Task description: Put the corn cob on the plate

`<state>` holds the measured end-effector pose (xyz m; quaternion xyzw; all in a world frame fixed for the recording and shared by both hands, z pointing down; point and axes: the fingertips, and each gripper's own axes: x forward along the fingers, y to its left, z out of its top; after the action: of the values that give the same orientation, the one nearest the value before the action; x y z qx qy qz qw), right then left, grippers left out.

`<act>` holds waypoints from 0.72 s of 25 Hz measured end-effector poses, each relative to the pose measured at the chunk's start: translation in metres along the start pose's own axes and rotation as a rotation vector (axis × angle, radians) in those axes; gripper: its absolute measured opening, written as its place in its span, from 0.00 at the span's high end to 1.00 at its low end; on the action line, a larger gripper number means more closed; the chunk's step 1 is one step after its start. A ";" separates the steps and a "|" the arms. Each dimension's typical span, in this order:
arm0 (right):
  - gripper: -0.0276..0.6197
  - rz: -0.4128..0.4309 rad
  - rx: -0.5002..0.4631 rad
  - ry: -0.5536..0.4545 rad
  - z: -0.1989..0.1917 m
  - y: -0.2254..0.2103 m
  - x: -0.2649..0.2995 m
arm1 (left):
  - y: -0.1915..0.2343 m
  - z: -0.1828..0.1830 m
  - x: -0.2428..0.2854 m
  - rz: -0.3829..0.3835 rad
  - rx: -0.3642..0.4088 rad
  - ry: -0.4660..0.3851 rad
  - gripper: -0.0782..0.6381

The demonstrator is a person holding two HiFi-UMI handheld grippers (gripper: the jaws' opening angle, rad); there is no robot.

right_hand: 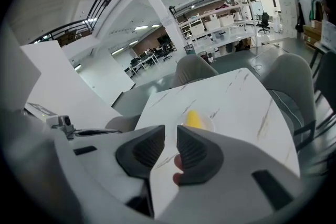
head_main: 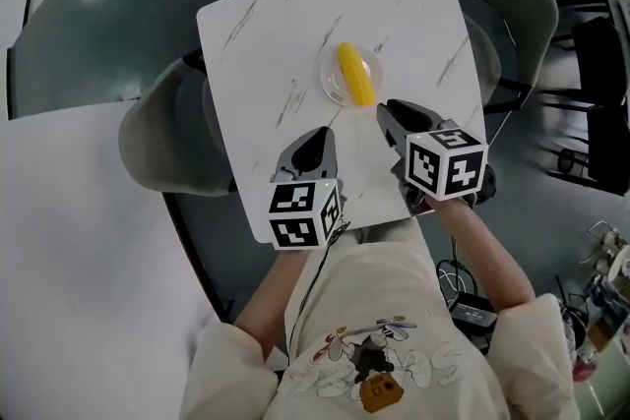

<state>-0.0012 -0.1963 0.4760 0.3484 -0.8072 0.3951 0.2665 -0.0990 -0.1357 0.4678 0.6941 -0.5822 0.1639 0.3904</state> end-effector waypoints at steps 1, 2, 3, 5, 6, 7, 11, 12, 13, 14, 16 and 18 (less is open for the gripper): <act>0.84 0.009 0.002 -0.006 0.001 0.003 -0.006 | -0.001 0.002 -0.005 0.001 -0.002 -0.006 0.88; 0.84 0.017 0.002 -0.014 0.001 0.006 -0.011 | -0.003 0.004 -0.009 0.002 -0.002 -0.011 0.88; 0.84 0.024 0.003 -0.024 0.002 0.008 -0.018 | -0.006 0.005 -0.014 0.001 -0.003 -0.016 0.88; 0.85 0.033 0.005 -0.042 0.003 0.011 -0.030 | -0.012 0.009 -0.022 -0.004 -0.008 -0.027 0.88; 0.88 0.034 0.007 -0.050 0.003 0.013 -0.037 | -0.015 0.011 -0.027 -0.008 -0.012 -0.033 0.88; 0.88 0.033 0.010 -0.057 0.003 0.016 -0.044 | -0.018 0.012 -0.032 -0.012 -0.014 -0.038 0.88; 0.93 0.043 0.009 -0.110 0.004 0.032 -0.075 | -0.028 0.019 -0.052 -0.026 -0.009 -0.069 0.88; 0.95 0.049 0.008 -0.127 0.006 0.036 -0.084 | -0.031 0.022 -0.056 -0.029 -0.005 -0.076 0.88; 0.95 0.053 0.008 -0.146 0.007 0.040 -0.093 | -0.034 0.024 -0.061 -0.033 -0.001 -0.084 0.88; 0.95 0.055 0.005 -0.166 0.009 0.044 -0.102 | -0.037 0.025 -0.065 -0.037 0.004 -0.091 0.88; 0.95 0.051 -0.018 -0.207 0.013 0.052 -0.121 | -0.042 0.028 -0.076 -0.044 0.014 -0.105 0.88; 0.95 0.044 -0.055 -0.246 0.016 0.059 -0.139 | -0.047 0.029 -0.086 -0.047 0.026 -0.119 0.88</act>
<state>0.0358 -0.1339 0.3429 0.3689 -0.8517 0.3329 0.1664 -0.0843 -0.0980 0.3739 0.7212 -0.5856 0.1204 0.3499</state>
